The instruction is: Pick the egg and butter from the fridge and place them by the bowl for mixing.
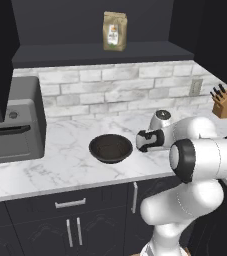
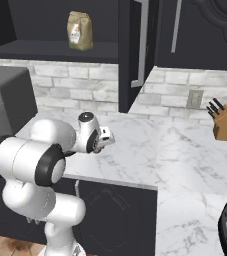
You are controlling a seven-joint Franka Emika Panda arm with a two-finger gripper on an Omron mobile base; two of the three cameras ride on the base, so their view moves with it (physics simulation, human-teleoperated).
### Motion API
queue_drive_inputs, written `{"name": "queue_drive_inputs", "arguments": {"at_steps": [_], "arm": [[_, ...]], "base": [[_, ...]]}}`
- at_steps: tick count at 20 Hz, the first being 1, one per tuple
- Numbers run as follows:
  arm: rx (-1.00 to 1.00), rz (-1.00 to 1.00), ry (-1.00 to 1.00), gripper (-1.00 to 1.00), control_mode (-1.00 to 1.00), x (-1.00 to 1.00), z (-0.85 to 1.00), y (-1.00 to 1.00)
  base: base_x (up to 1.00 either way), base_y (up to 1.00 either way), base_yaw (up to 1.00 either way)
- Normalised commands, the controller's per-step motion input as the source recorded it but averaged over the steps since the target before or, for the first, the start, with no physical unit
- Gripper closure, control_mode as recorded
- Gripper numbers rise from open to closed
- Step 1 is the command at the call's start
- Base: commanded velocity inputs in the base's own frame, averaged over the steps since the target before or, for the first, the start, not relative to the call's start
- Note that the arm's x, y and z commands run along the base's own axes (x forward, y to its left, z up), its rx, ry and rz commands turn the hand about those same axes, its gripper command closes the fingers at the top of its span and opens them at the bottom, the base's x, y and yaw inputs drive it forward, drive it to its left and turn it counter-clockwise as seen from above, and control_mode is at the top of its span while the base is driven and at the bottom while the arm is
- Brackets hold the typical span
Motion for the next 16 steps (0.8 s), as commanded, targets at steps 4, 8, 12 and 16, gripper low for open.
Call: {"name": "queue_drive_inputs", "arguments": {"at_steps": [4, 8, 12, 16], "arm": [[0.00, 0.07, 0.00, 1.00, -1.00, 0.24, -0.32, -0.09], [0.00, 0.03, 0.00, 1.00, -1.00, 0.19, -0.24, 0.00], [0.00, 0.03, 0.00, 1.00, -1.00, 0.18, -0.33, 0.00], [0.00, 0.02, 0.00, 1.00, -1.00, 0.19, -0.31, 0.00]], "base": [[0.00, 0.00, 0.00], [0.00, 0.00, 0.00], [0.00, 0.00, 0.00], [0.00, 0.00, 0.00]]}}
